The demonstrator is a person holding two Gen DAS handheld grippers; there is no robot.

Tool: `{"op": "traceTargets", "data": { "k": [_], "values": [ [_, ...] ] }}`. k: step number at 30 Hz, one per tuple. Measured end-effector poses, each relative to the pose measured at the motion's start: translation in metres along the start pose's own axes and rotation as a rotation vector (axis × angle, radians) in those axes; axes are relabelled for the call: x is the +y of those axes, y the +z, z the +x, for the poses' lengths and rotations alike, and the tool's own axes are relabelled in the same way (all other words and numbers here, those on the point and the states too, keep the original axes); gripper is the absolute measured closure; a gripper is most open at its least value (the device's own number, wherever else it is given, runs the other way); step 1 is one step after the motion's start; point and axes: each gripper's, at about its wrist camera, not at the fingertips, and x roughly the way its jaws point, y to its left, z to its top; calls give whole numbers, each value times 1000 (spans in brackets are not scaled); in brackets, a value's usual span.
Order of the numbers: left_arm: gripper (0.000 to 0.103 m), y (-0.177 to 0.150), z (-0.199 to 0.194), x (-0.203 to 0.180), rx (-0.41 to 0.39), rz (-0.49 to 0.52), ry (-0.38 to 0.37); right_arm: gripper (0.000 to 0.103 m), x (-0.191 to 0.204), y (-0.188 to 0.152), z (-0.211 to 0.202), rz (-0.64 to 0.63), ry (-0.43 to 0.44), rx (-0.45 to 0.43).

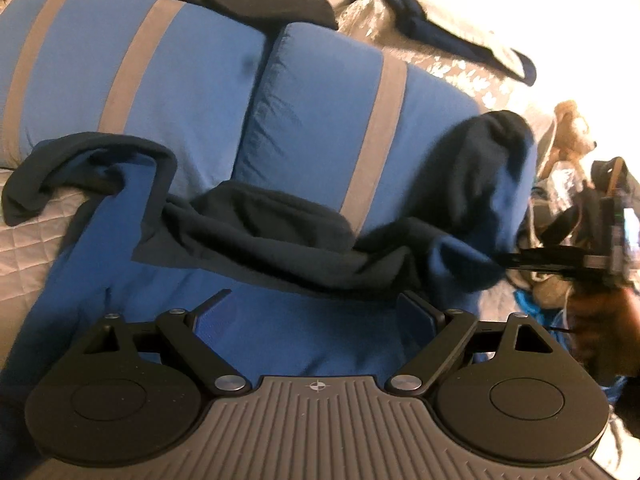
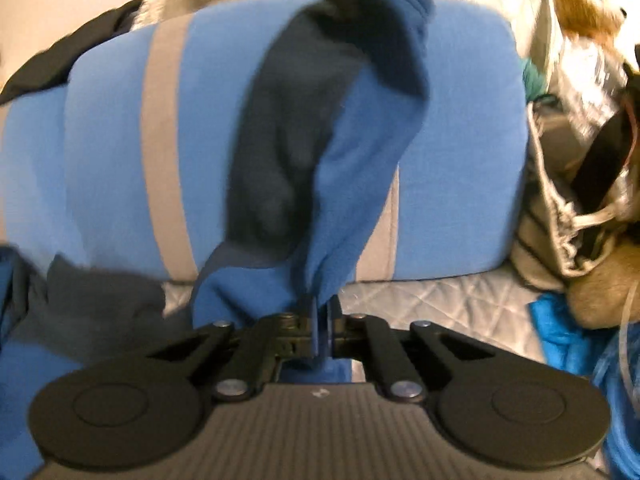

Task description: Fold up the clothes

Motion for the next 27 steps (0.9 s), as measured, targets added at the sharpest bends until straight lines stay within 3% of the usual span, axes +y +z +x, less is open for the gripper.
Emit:
{"op": "traceTargets", "data": {
  "k": [12,17,21,22,23,27],
  "values": [
    [15,-3,6,4,32,6,18,100,12,-42,-81,-10,49,76],
    [15,-4,6,6,42,-3,15,99,28,-66,-90,-12,76,157],
    [15,-5,7,5,52,2,10,96,34,-82,-90,-25,163,191],
    [15,-5,7,5,54,3,8,90,33,-85,-90,-24,169,192],
    [15,-5,7,5,54,3,5,69,32,-88,-91,-23,176,193],
    [15,-5,8,6,58,0,-3,41,10,-92,-103,59,239,173]
  ]
}}
